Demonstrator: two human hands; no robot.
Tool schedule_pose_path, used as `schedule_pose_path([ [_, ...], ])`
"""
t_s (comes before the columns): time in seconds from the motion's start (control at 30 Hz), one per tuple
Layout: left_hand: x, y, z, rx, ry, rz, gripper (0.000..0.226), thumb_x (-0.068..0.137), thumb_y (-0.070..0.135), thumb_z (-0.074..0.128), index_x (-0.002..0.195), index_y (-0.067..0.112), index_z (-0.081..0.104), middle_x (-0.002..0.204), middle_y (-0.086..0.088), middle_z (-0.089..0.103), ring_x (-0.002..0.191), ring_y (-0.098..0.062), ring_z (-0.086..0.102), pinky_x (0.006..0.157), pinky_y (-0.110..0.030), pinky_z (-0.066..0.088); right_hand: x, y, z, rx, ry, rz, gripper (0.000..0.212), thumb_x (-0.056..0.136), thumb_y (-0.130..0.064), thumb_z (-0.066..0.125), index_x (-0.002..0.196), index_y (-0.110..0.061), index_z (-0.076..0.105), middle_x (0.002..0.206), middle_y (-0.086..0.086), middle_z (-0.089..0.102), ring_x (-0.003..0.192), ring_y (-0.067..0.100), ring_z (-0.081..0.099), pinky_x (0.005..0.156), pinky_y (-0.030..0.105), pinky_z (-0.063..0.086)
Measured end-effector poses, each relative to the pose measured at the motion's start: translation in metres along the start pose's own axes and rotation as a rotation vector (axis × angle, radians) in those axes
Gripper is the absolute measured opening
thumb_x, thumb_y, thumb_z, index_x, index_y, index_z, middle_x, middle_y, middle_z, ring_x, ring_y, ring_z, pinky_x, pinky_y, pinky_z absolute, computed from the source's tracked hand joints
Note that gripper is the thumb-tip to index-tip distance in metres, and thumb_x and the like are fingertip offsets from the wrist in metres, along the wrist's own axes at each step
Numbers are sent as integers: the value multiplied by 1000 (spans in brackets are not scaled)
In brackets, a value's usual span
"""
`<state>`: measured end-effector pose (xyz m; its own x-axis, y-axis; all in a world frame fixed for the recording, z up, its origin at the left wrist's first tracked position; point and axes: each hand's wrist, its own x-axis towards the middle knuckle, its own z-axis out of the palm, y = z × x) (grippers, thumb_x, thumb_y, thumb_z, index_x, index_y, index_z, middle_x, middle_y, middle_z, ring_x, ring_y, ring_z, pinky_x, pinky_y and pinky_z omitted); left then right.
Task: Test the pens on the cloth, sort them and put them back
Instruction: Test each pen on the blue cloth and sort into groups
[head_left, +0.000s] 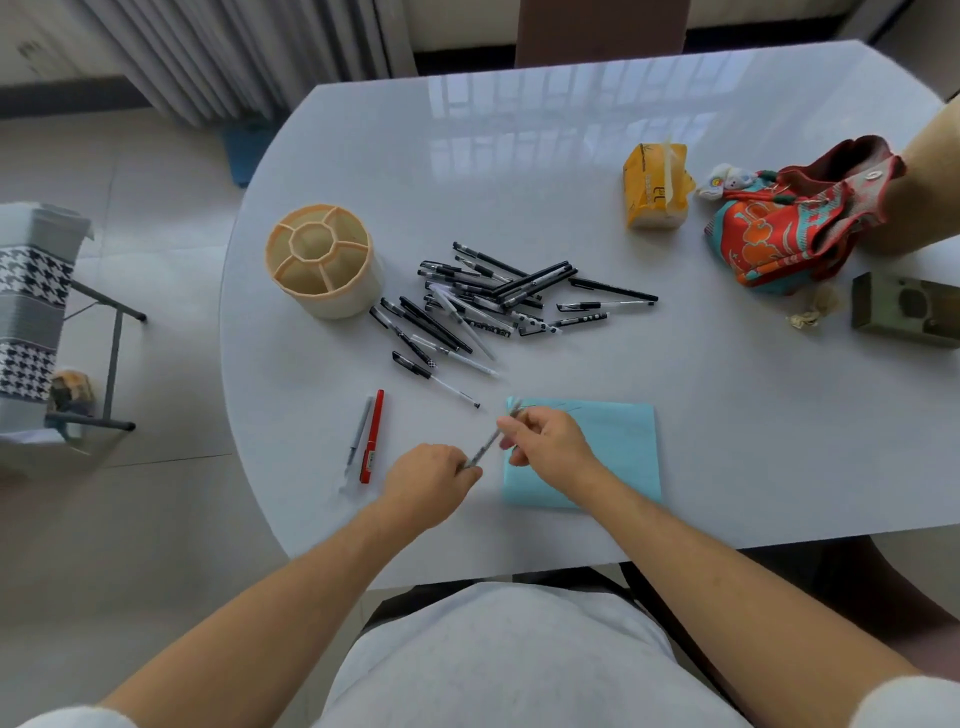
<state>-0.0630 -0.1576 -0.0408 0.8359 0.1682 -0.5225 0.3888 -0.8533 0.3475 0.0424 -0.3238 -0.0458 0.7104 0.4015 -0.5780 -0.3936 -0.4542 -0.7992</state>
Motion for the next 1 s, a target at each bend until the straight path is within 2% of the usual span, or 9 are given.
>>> schedule_pose_path([
  [0.1, -8, -27, -3, 1, 50, -163, 47, 97, 50, 50, 59, 23, 47, 56, 5, 52, 52, -13, 49, 46, -27, 31, 25, -12, 10, -196, 177, -76, 17, 93, -32, 70, 90, -16, 73, 83, 1, 72, 73, 15, 66, 77, 33, 56],
  [0.23, -18, -56, -4, 55, 80, -349, 44, 98, 47, 45, 65, 20, 55, 64, 1, 57, 61, -20, 59, 54, -29, 45, 54, -24, 26, -575, 124, -204, 23, 91, -27, 67, 110, -13, 72, 101, 2, 70, 96, 22, 65, 90, 34, 51],
  [0.33, -19, -65, -4, 136, 55, -460, 44, 98, 50, 40, 73, 18, 58, 66, 1, 54, 63, -22, 58, 55, -29, 44, 70, -30, 39, -825, 75, -257, 31, 93, -36, 66, 117, -16, 67, 117, 4, 65, 106, 25, 64, 91, 35, 48],
  [0.5, -17, -76, -4, 205, 3, -505, 46, 98, 54, 35, 76, 18, 56, 62, 1, 47, 56, -19, 50, 47, -26, 33, 75, -33, 52, -1039, 43, -317, 22, 97, -36, 61, 103, -17, 68, 113, 6, 63, 104, 27, 62, 85, 36, 48],
  [0.63, -19, -88, -6, 231, -17, -512, 51, 96, 60, 35, 78, 18, 56, 63, 2, 48, 56, -19, 51, 49, -26, 36, 64, -30, 40, -831, 96, -313, 15, 95, -26, 64, 97, -12, 69, 100, 7, 69, 94, 27, 64, 85, 38, 52],
  [0.73, -20, -92, -11, 239, -36, -522, 55, 95, 64, 35, 79, 16, 58, 65, 1, 50, 56, -18, 51, 52, -28, 42, 45, -25, 19, -483, 168, -264, 5, 89, -19, 73, 90, -15, 71, 81, 2, 72, 77, 21, 67, 77, 33, 55],
  [0.83, -17, -80, -19, 211, -43, -504, 60, 93, 69, 37, 72, 17, 60, 64, 1, 56, 56, -19, 54, 51, -28, 44, 23, -18, -8, -106, 194, -136, 8, 86, -7, 75, 87, -14, 71, 72, 6, 72, 62, 17, 67, 68, 34, 57],
  [0.93, -10, -50, -25, 160, 78, -263, 55, 93, 66, 43, 69, 20, 60, 65, 4, 62, 59, -18, 58, 49, -27, 35, 2, -10, -37, 135, 171, -95, 9, 87, 0, 72, 88, -9, 71, 71, 8, 72, 59, 17, 64, 61, 30, 56],
  [1.0, -4, -22, -29, -4, 149, -37, 33, 95, 58, 48, 98, 28, 62, 81, 8, 67, 74, -18, 63, 57, -30, 38, -11, -7, -50, 229, 148, -86, 12, 87, 4, 70, 85, -7, 71, 69, 9, 70, 57, 18, 60, 58, 27, 54],
])
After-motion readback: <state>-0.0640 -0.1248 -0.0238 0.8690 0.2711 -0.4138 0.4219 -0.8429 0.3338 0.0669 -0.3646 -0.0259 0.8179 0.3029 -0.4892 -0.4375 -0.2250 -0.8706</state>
